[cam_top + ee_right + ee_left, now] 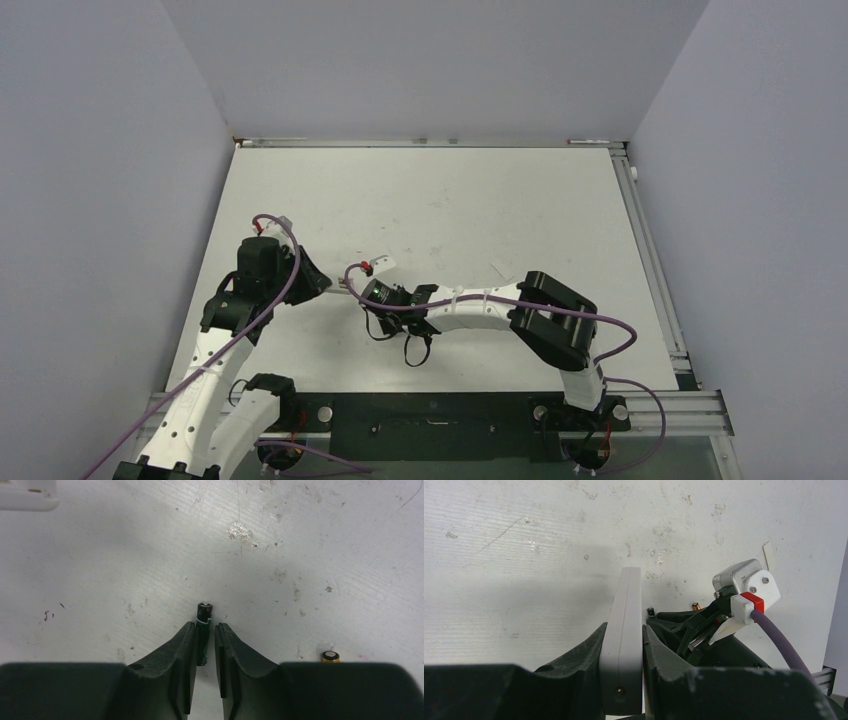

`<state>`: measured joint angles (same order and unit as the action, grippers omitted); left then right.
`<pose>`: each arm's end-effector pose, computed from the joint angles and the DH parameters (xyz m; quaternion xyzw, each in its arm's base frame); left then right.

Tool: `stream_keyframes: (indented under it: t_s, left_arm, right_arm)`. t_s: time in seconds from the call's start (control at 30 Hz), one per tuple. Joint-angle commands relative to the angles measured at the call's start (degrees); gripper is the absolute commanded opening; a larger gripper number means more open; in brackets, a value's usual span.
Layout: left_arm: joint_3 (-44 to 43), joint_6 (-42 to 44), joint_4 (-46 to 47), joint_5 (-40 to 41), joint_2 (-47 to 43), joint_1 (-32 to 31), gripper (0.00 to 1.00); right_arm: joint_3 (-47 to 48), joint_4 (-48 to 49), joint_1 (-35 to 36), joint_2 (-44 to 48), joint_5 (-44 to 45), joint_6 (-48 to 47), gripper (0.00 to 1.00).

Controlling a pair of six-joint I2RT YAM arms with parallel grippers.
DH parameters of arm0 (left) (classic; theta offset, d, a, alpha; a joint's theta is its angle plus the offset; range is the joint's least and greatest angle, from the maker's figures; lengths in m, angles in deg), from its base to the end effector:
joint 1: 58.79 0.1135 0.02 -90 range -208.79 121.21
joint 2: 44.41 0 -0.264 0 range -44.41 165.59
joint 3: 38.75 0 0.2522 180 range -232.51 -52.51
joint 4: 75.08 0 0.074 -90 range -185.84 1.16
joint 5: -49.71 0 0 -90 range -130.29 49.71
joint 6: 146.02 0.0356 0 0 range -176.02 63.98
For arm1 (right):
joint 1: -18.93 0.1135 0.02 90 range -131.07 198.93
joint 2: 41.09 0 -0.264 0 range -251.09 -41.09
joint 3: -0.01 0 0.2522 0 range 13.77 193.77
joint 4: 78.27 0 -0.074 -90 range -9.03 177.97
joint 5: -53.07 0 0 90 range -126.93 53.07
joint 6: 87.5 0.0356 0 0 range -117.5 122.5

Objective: Load the batteries into the remote control

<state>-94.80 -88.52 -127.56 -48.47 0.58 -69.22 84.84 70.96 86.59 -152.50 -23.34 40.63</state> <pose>0.1591 -0.0344 0.2763 -0.1452 0.8980 -0.2106 0.3581 0.1600 0.3673 0.1550 -0.2107 0.9300 0.1541 0.2589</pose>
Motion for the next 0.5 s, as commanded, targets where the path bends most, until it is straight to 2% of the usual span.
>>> stream_keyframes:
  t_s: [0.0, 0.23, 0.47]
  left_arm:
    - [-1.36, -0.78, 1.63, -2.13, -0.7, 0.29, 0.0]
    - [0.3, -2.15, 2.75, -6.14, -0.66, 0.29, 0.0]
    - [2.85, -4.46, 4.9, -11.18, -0.79, 0.16, 0.0]
  right_arm:
    - [0.57, -2.32, 0.54, -0.7, 2.81, -0.28, 0.15]
    - [0.44, -6.7, 0.08, 0.98, 4.56, -1.71, 0.09]
    - [-2.84, -8.57, -2.01, 3.84, 4.59, -3.94, 0.09]
